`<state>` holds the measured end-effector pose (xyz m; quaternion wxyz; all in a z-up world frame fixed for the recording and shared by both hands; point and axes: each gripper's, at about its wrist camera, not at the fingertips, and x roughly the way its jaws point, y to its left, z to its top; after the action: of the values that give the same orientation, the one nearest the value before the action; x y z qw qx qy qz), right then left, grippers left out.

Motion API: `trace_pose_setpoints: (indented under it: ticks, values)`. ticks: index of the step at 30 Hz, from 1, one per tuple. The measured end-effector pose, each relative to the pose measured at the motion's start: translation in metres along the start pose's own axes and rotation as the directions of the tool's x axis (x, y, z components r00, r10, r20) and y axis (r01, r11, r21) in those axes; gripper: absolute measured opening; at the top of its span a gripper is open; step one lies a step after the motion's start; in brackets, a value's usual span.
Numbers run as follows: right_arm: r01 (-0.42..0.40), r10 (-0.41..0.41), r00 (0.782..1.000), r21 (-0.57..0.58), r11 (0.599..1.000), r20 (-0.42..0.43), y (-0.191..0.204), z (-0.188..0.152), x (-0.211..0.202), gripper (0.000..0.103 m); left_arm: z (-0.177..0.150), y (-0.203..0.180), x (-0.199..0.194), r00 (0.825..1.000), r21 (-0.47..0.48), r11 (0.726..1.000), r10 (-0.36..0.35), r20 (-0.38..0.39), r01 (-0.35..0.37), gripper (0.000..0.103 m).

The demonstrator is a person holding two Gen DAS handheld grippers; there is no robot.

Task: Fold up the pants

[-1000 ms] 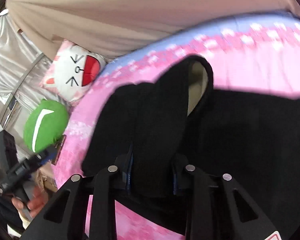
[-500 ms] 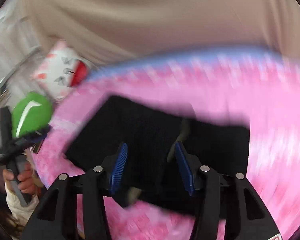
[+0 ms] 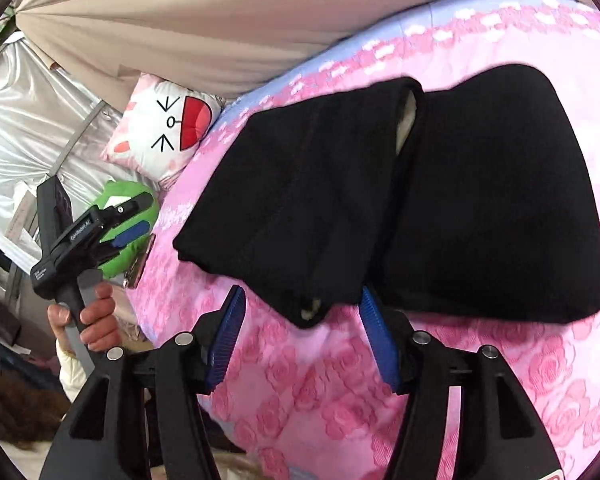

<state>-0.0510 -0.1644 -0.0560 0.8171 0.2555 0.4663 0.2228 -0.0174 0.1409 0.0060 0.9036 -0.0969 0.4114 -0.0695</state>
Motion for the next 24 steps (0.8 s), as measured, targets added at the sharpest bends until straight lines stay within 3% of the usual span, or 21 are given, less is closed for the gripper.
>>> trace_pose_setpoints:
  ticks: [3,7,8,9,10,13,14,18,20,22,24]
  values:
    - [-0.032,0.034,0.996,0.026,0.999,-0.077,-0.002,-0.01,0.024,0.055,-0.001,-0.001,0.007,1.0,-0.003,1.0,-0.016,-0.012,0.015,0.091]
    - [-0.078,0.079,0.996,0.031,0.996,-0.039,0.006,-0.007,0.046,0.049,-0.003,-0.005,0.02,0.999,-0.003,1.0,-0.024,-0.041,0.024,0.091]
    - [-0.078,0.079,0.996,0.035,0.996,-0.029,0.005,-0.005,0.048,0.038,-0.004,-0.005,0.021,0.999,0.001,1.0,-0.019,-0.047,0.019,0.091]
    - [-0.067,0.067,0.998,0.038,0.997,-0.02,0.004,-0.001,0.052,0.016,-0.004,-0.003,0.022,0.999,0.0,1.0,-0.013,-0.05,0.013,0.091]
    - [-0.055,0.056,0.998,0.04,0.998,-0.023,0.003,0.002,0.055,0.012,-0.004,-0.001,0.022,0.999,-0.003,1.0,-0.011,-0.051,0.011,0.091]
    - [0.031,-0.031,1.0,-0.087,0.996,-0.003,0.033,0.016,0.039,0.012,-0.003,0.01,0.018,0.999,-0.026,1.0,0.001,-0.04,-0.003,0.091]
    - [0.089,-0.083,0.996,-0.178,0.98,0.041,0.056,0.025,0.023,0.012,-0.002,0.013,0.015,0.999,-0.032,0.999,0.006,-0.031,-0.007,0.091]
    - [0.217,-0.152,0.966,-0.334,0.918,0.209,0.097,0.046,-0.027,0.011,-0.001,0.016,0.015,1.0,-0.045,0.999,0.005,-0.021,-0.006,0.091]
    - [0.234,-0.186,0.969,-0.348,0.908,0.165,0.086,0.047,-0.022,0.012,-0.002,0.015,0.02,0.999,-0.044,0.999,0.0,-0.035,-0.001,0.091]
    - [0.266,-0.251,0.964,-0.283,0.921,0.091,0.053,0.041,-0.004,0.017,-0.005,0.012,0.026,0.999,-0.038,0.999,-0.007,-0.054,0.005,0.091]
    - [0.233,-0.241,0.97,-0.152,0.96,-0.034,0.012,0.03,0.019,0.023,-0.007,0.011,0.03,0.998,-0.035,0.999,-0.009,-0.065,0.006,0.091]
